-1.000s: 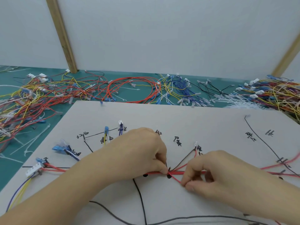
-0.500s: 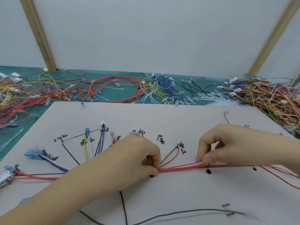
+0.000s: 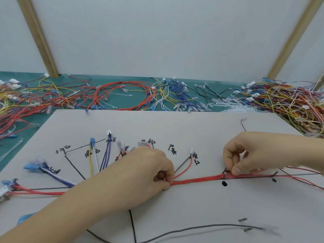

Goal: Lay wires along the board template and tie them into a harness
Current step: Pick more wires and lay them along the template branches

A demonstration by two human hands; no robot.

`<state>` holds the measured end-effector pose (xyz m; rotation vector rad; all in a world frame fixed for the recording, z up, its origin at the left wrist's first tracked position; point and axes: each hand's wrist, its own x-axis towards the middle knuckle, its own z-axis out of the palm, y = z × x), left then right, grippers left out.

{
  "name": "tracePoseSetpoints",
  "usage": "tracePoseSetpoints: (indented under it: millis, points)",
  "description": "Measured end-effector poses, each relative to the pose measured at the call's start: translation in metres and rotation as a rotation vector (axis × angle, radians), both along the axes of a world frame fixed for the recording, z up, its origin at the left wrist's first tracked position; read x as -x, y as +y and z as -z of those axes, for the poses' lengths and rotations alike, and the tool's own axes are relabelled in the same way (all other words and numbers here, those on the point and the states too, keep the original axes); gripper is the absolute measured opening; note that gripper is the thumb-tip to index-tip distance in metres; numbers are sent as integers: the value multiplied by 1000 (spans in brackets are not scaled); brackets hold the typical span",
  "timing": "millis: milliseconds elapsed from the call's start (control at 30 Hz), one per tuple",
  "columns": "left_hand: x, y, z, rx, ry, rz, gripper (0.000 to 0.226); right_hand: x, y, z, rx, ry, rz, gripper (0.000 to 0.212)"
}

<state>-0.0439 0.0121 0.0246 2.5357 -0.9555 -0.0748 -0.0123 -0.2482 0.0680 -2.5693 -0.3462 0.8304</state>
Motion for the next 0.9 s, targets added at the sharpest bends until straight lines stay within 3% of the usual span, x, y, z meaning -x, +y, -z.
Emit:
tracePoseSetpoints:
  millis: [267, 500, 700, 900]
  points:
    - [2, 0, -1, -4, 23, -17, 8, -12, 12, -3, 283, -97, -128, 17]
    - [1, -1, 0, 24, 55, -52, 6, -2, 13, -3, 156, -141, -198, 28]
    - [-1, -1, -3, 36, 99, -57, 4, 23, 41, 1, 184, -419, -401, 45]
    - [-1, 14, -20, 85, 261, -39, 7, 37, 88, -11, -65, -500, -415, 22]
